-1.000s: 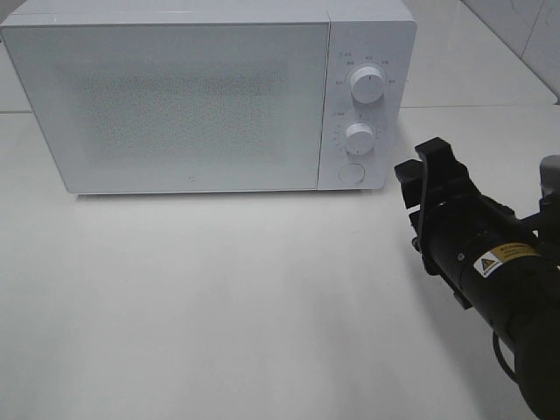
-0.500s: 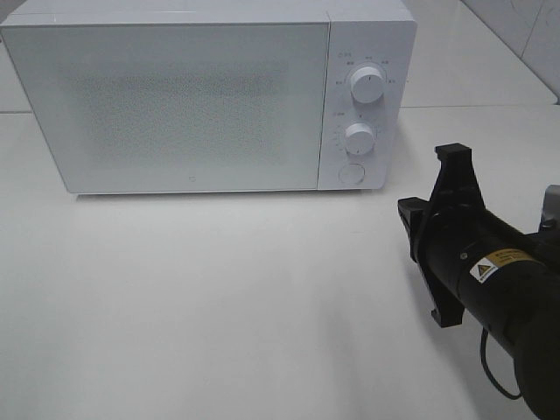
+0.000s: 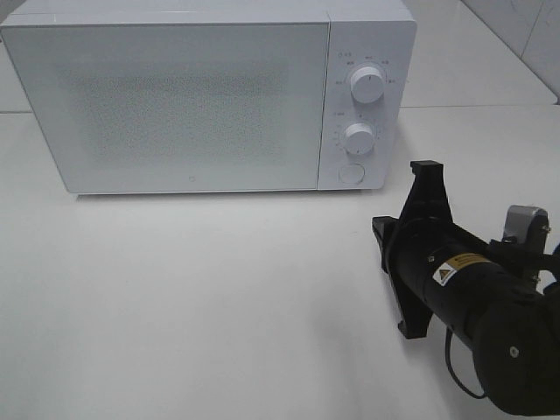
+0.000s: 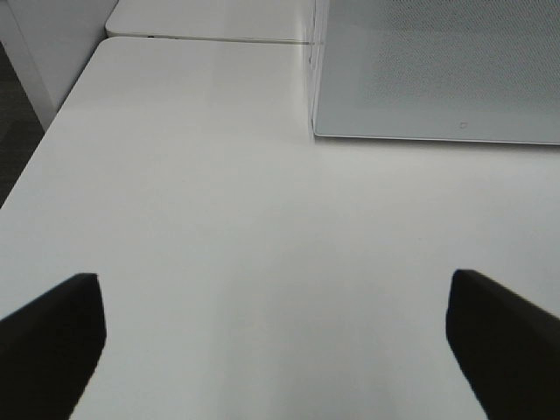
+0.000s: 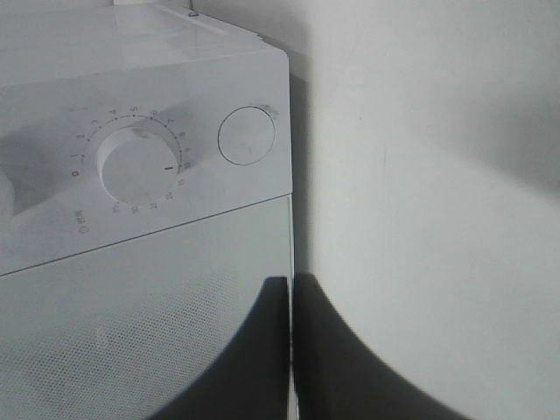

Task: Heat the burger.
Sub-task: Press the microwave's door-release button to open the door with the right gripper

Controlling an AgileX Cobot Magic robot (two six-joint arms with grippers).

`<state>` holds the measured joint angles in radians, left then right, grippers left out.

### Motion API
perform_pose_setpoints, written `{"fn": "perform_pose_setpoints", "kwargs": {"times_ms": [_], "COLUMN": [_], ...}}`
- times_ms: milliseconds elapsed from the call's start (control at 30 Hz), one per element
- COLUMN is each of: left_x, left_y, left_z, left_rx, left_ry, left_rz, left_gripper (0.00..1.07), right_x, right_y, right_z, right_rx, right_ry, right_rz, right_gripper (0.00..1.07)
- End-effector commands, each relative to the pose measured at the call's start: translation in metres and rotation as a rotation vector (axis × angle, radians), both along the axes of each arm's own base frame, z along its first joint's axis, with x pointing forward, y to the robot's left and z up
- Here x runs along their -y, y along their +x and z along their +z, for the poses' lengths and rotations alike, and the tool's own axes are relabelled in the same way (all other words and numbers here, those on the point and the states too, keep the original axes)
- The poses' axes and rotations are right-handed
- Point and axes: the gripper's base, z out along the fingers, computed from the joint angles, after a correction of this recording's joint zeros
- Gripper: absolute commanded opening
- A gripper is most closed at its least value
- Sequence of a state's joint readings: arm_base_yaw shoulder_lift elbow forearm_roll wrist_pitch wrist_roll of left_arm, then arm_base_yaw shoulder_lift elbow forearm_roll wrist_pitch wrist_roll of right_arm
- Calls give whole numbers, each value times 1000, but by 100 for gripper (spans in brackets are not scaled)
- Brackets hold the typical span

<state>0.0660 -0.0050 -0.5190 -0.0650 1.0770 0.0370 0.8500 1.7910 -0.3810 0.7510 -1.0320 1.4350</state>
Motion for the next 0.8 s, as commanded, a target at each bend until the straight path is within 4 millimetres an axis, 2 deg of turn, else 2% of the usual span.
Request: {"fn": "perform_pose_setpoints", "kwargs": {"times_ms": [33, 267, 333, 433, 500, 700, 800], "left_x": [1, 1, 1, 1, 1, 1, 1], "left_y": [0, 0, 0, 0, 0, 0, 0], "left_z": [0, 0, 0, 0, 0, 0, 0], "left_rx": [13, 13, 13, 13, 13, 13, 13], "left_ry": [-4, -4, -4, -4, -4, -4, -4], "left_rz": [-2, -2, -2, -2, -2, -2, -2], "left_gripper": [98, 98, 98, 98, 98, 98, 98], "right_x": [-6, -8, -9, -9, -8, -4, -3], "right_y": [10, 32, 47, 51, 66, 86, 89], "right_z": [-3, -8, -10, -10, -10, -19, -21], "right_rx": [-7, -1, -22, -22, -15, -21, -28], "right_ry": [1, 2, 4, 5, 16, 21, 25], "right_rz": [12, 3, 6, 3, -23, -48, -55], "right_gripper": [0, 0, 0, 0, 0, 0, 0]}}
